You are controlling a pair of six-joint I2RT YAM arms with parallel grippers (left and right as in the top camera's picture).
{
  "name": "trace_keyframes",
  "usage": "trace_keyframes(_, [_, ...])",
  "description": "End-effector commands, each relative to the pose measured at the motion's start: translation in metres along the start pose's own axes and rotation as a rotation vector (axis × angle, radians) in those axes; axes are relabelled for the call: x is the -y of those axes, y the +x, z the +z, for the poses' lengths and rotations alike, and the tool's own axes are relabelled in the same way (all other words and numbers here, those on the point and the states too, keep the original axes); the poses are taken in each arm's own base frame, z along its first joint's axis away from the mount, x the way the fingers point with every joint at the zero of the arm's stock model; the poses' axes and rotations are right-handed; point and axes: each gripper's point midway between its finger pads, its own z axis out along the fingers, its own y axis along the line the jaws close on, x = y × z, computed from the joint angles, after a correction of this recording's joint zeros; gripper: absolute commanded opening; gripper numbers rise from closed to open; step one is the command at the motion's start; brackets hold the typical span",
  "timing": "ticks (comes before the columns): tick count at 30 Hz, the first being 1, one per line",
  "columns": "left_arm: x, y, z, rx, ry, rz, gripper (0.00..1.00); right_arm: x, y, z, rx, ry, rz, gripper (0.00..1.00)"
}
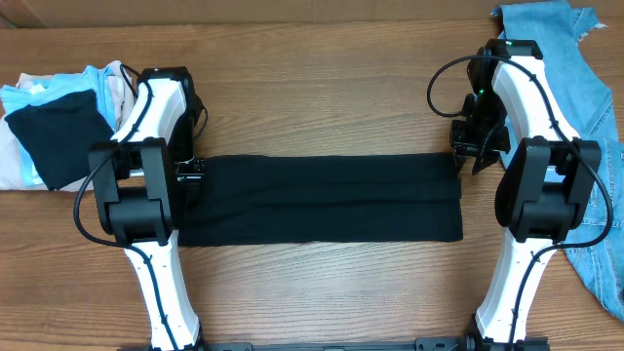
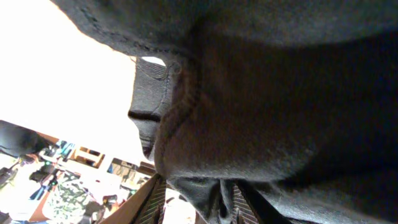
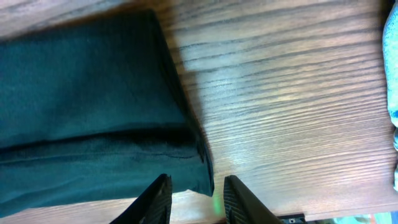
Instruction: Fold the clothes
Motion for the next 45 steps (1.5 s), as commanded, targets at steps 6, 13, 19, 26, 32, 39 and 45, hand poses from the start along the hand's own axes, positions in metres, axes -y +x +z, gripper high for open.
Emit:
trace_keyframes(6, [-0.011,-0.003,-0.061,0.272,0.086,-0.086,0.40,0.004,0.002,-0.009,0.032,0.007,0.001,0.31])
trace_keyframes(13, [-0.005,-0.007,-0.140,0.637,0.304,-0.090,0.59,0.004,0.002,-0.011,0.038,0.005,0.001,0.32])
trace_keyframes(19, [0.021,-0.018,-0.134,0.601,0.395,-0.012,0.59,0.004,0.001,-0.017,0.067,0.002,0.002,0.33])
trace_keyframes(26, [0.039,-0.036,-0.086,0.414,0.375,0.003,0.56,0.004,0.001,-0.018,0.068,0.002,-0.001,0.33])
trace_keyframes(32, [0.045,-0.019,-0.055,0.225,0.347,-0.009,0.46,0.004,0.000,-0.018,0.072,0.001,-0.002,0.34])
trace_keyframes(39, [0.042,-0.005,-0.035,0.146,0.262,-0.029,0.39,0.004,-0.001,-0.018,0.075,0.000,-0.002,0.34])
trace_keyframes(45, [0.059,-0.016,-0.022,0.183,0.256,-0.006,0.35,0.004,-0.004,-0.018,0.086,-0.001,-0.001,0.35])
